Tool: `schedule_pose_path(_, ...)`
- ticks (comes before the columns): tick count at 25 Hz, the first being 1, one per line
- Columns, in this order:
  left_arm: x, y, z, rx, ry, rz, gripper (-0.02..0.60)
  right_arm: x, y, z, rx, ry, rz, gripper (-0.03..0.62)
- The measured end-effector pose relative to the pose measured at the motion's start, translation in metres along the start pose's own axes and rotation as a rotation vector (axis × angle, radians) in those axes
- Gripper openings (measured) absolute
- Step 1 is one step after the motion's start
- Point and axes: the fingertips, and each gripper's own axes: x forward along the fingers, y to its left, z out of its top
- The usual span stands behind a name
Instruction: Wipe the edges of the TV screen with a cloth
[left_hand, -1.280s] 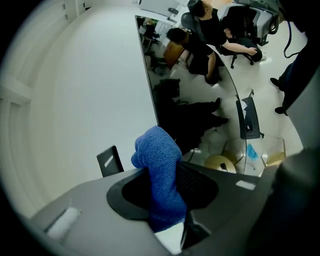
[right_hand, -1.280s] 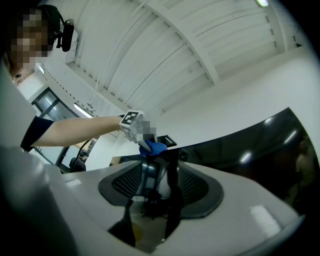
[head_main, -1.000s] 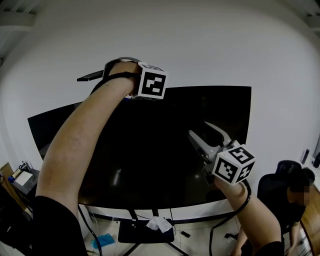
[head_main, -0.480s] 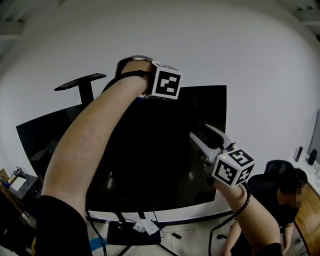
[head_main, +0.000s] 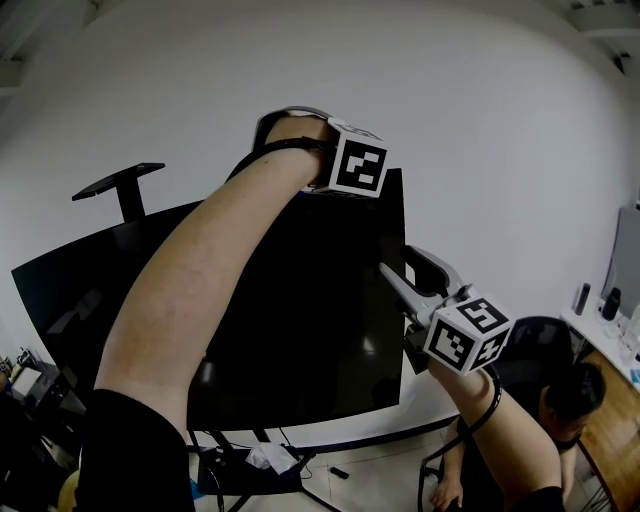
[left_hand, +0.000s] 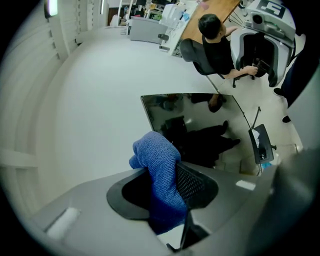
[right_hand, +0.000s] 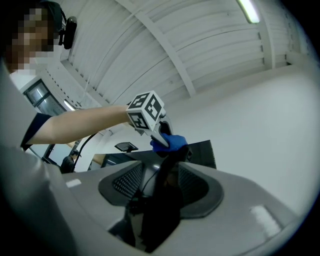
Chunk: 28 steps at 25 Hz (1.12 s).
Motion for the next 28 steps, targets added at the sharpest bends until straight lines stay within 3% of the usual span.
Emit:
schedule_pose_path(10,0.004,0.027,0.065,-0.003,-0.064,0.016,0.13,-0.017,-0.034,0.02,-0.034,-0.022,-0.04,0.236)
schedule_pose_path(20,0.001,0.049,0.124,0.006,-0.162,0.09,0.13,-0.037,-0.053,0.023,-0.03,-0.016,-0.086,0.236)
schedule_pose_path(24,-0.021,0.059,0.162,-0.043,-0.344,0.167,0.129,-0.053,-0.058,0.026,-0.033,-0.021,-0.099,0.236)
schedule_pose_path(28,-0.059,0.054,0.183,-0.202,-0.594,0.197,0.129,-0.071,-0.053,0.027,-0.016,-0.038,-0.104,0.236)
